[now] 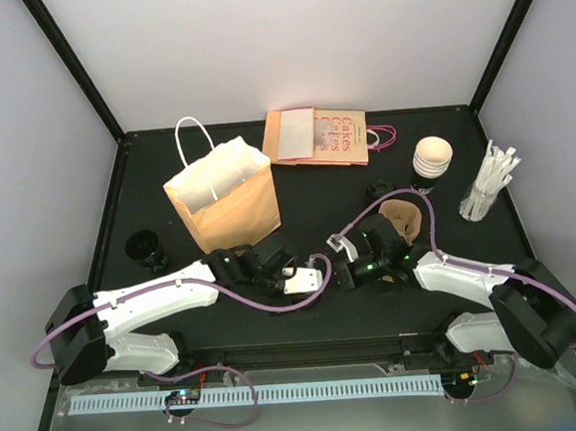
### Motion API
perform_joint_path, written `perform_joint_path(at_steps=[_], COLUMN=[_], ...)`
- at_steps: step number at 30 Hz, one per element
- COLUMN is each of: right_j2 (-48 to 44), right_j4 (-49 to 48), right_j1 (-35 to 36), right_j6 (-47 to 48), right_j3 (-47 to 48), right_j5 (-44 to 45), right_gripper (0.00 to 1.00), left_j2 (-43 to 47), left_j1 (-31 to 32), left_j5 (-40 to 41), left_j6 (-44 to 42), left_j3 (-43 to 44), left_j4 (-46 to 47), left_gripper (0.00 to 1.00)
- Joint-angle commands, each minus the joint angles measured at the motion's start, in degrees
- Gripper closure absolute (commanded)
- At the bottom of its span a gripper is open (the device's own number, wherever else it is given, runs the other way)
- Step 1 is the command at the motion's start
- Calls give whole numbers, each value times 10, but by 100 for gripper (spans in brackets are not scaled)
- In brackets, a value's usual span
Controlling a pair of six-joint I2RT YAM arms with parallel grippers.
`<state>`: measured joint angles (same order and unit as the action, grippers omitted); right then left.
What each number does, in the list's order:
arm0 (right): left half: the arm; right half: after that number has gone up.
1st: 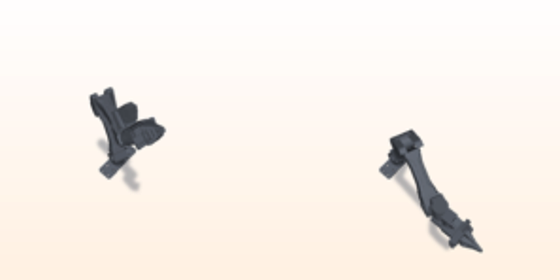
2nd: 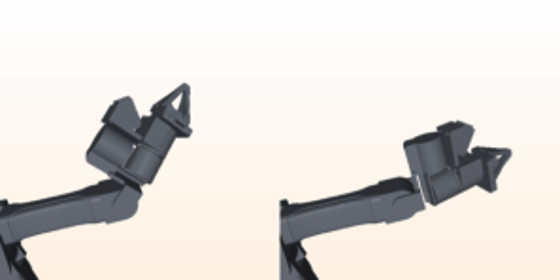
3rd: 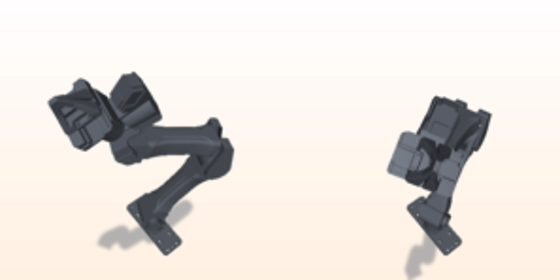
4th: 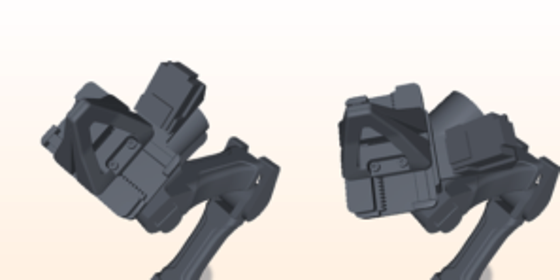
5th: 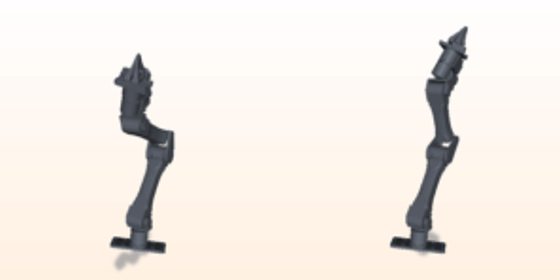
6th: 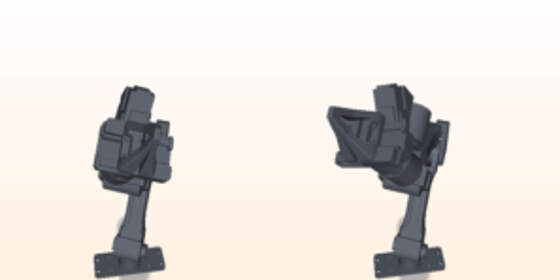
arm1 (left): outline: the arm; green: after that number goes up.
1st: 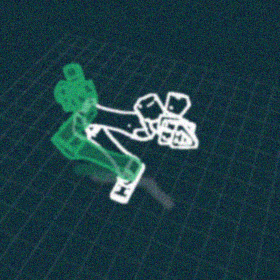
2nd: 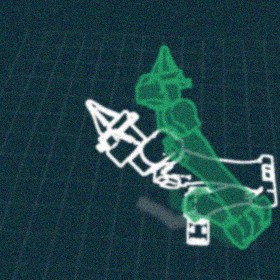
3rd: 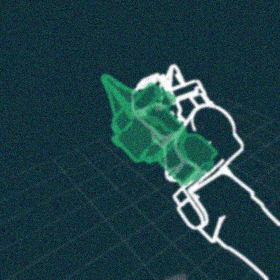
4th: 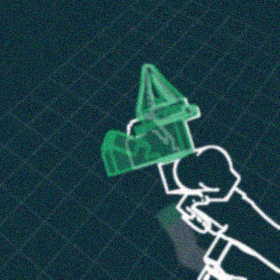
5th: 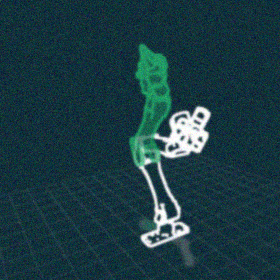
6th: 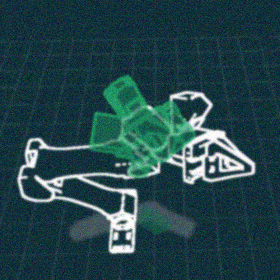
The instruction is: Pack the takeout coffee
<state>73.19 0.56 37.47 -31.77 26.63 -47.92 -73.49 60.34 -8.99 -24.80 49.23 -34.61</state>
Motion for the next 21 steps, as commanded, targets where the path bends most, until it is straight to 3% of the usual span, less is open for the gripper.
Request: perform_joint_path(at_steps=[1, 10, 21], right_j2=[16, -53, -48], right_j4=[49, 137, 132], right_j1=[11, -27, -37], right_j6=[19, 44, 43], right_j3=[-20, 59, 93], right_j5=[58, 66, 31], right_gripper=[85, 85, 82], left_j2=[-21, -2, 21], left_j1=[6, 6, 6], left_j5=[-15, -19, -34], left_j6=[-18, -25, -30], left_j3=[-13, -23, -27], left_j4=[32, 39, 42], left_gripper=[43, 43, 43])
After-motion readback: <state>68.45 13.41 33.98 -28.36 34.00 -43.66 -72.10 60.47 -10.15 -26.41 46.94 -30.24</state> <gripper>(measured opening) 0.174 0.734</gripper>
